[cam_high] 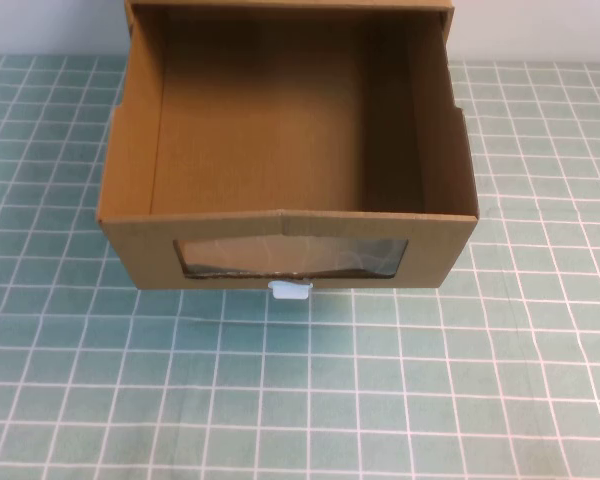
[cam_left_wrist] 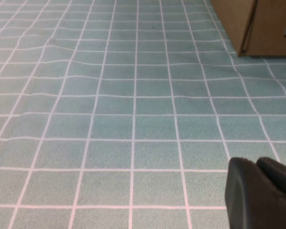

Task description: Close the shoe box

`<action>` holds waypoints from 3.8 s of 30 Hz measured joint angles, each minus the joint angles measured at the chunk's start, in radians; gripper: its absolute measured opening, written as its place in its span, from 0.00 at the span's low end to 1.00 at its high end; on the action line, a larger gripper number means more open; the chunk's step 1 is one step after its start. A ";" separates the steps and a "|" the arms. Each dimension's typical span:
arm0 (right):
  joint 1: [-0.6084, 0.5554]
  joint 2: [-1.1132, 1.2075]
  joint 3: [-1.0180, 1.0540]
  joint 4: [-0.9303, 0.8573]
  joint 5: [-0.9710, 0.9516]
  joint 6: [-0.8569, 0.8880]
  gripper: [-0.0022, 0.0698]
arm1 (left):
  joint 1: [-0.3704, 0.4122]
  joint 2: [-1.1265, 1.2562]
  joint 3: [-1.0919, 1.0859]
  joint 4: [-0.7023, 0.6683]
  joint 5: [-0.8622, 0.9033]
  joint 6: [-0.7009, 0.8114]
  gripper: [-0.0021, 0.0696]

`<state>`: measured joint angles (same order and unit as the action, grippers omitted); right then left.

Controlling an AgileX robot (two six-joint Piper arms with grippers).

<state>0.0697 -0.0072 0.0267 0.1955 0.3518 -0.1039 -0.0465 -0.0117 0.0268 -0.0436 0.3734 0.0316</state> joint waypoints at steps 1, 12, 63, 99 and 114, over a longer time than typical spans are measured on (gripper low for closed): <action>0.000 0.000 0.000 0.000 0.000 0.000 0.01 | 0.000 0.000 0.000 0.000 0.000 0.000 0.02; 0.000 0.000 0.000 0.000 0.000 0.000 0.01 | 0.000 0.000 0.000 0.000 0.000 0.000 0.02; 0.000 0.000 0.000 0.000 0.000 0.000 0.01 | 0.000 0.323 -0.415 -0.338 0.112 -0.086 0.02; 0.000 0.000 0.000 0.000 0.000 0.000 0.01 | -0.157 1.773 -1.819 -0.663 0.337 0.720 0.02; 0.000 0.000 0.000 0.031 -0.013 0.000 0.01 | -0.166 1.830 -1.826 -0.657 0.295 0.755 0.02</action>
<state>0.0697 -0.0072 0.0267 0.2269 0.3392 -0.1039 -0.2122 1.8183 -1.7989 -0.7007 0.6680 0.7864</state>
